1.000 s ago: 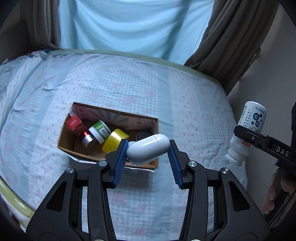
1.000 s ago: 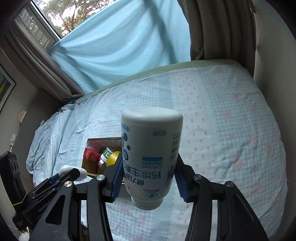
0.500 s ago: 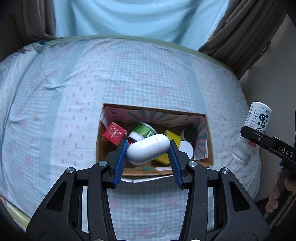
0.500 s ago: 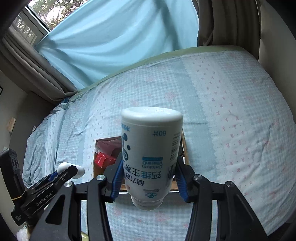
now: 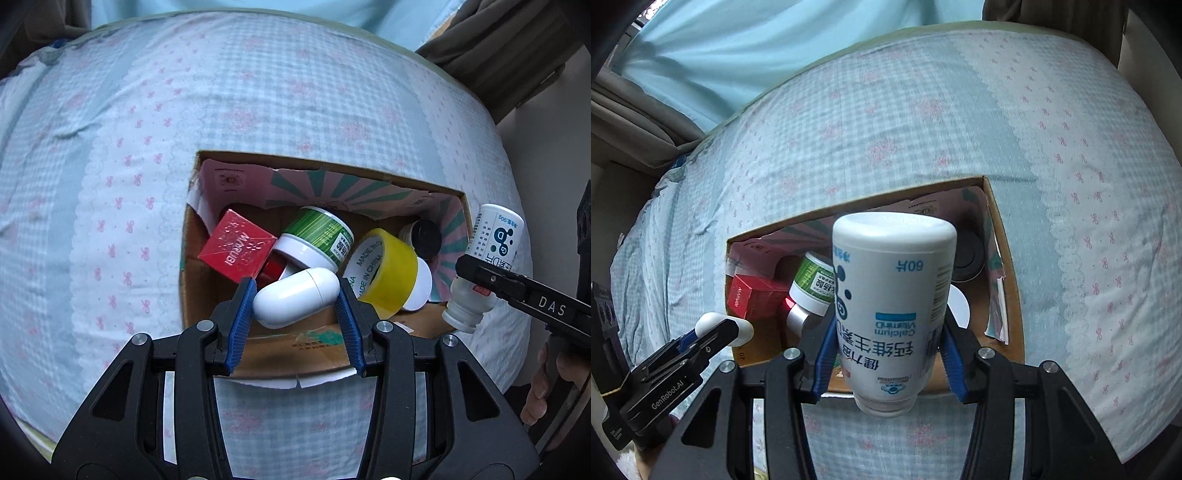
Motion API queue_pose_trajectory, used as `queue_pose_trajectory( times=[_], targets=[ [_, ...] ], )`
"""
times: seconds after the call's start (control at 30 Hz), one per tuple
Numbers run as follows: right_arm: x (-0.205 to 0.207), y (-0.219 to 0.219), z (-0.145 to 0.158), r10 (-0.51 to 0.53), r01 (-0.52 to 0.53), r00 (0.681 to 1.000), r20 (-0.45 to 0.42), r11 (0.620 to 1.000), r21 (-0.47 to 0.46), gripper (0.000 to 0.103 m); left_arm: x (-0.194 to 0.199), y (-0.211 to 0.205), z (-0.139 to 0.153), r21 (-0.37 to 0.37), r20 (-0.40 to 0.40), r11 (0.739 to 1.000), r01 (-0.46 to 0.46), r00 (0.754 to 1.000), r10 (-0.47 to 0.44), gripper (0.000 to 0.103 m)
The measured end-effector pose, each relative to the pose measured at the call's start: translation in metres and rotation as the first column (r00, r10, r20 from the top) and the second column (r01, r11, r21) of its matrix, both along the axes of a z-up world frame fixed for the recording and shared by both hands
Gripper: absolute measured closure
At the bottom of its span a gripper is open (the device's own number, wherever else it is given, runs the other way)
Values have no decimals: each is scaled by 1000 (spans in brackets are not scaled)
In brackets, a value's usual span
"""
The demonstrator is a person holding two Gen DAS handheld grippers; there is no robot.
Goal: Organize rigid objects
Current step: 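Open both tools to drop earbud case and pill bottle into the box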
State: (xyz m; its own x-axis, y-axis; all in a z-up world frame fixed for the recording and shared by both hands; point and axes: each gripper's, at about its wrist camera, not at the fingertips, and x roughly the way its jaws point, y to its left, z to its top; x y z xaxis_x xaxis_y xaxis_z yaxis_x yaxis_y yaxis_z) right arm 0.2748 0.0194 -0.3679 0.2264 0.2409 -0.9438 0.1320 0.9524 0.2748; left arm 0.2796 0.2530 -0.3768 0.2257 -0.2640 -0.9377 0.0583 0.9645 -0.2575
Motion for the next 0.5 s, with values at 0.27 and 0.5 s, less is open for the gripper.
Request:
queue_pose_trajectory(
  times=[0.27,0.5],
  targets=[
    [21,-6,-34,-17,16,995,-103,1000,-10,57,6,-30,-27,-2,-47,995,99,994,-99,63],
    [34,-6,-45,-22,21,992,-124,1000,-5,15,5,-31,-26,-37,-23,991,131,991,-132,1]
  ],
)
